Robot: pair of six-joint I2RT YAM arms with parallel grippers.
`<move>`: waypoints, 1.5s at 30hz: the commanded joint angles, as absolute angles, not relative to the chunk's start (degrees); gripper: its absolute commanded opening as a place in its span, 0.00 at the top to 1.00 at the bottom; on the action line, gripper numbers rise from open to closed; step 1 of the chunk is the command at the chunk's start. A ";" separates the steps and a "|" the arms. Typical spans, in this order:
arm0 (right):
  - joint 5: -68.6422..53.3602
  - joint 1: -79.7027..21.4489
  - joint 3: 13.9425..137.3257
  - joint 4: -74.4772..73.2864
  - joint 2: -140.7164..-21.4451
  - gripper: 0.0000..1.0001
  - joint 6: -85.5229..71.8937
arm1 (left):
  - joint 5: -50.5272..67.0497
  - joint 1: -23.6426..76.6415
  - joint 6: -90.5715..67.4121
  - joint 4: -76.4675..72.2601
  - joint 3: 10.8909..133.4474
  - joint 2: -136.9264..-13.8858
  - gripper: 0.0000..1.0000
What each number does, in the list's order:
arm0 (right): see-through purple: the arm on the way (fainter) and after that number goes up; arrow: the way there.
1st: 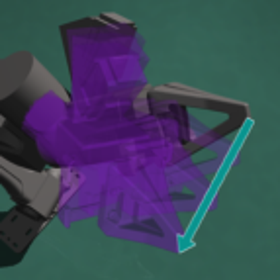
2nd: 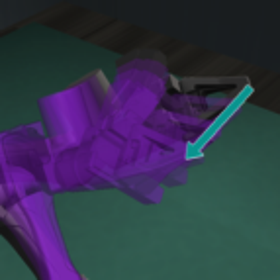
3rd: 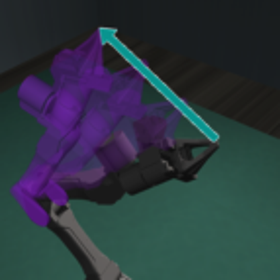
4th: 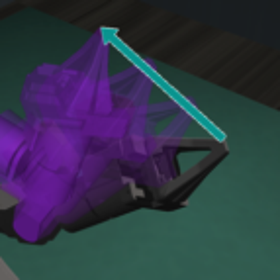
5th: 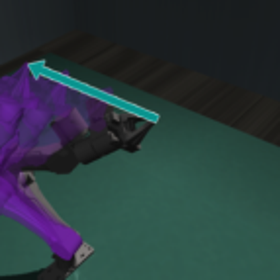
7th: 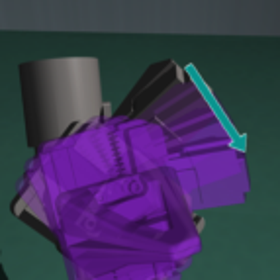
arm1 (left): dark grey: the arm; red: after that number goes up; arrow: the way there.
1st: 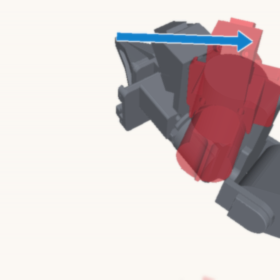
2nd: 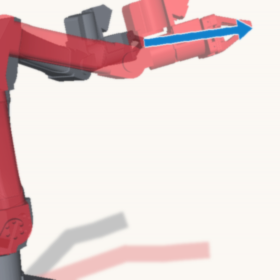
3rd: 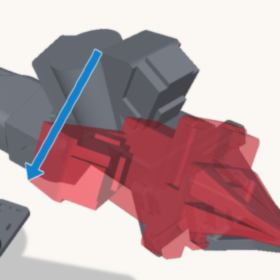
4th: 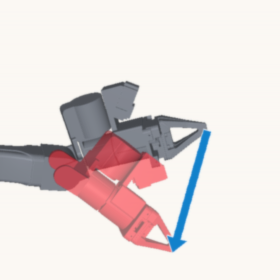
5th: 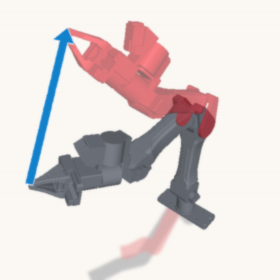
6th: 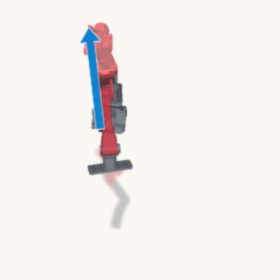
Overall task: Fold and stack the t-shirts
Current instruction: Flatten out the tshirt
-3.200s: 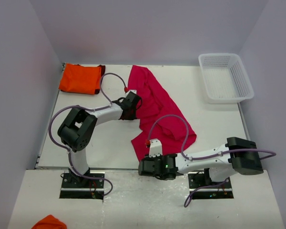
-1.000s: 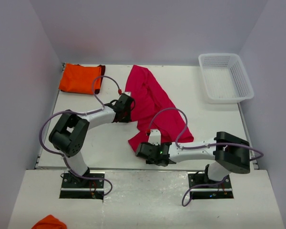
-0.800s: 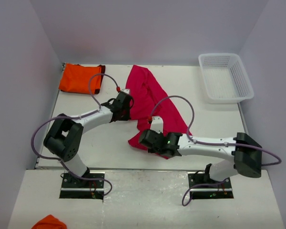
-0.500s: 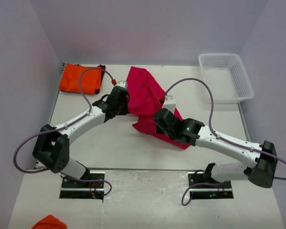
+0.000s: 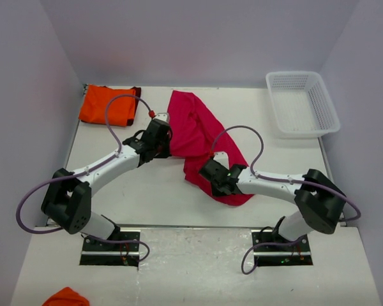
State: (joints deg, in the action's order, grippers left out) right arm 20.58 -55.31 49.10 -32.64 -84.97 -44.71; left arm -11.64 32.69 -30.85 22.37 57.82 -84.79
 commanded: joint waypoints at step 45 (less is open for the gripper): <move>35.77 -69.87 30.06 -18.10 -68.47 0.68 -80.07 | -7.56 32.96 -29.36 18.28 53.88 -85.08 1.00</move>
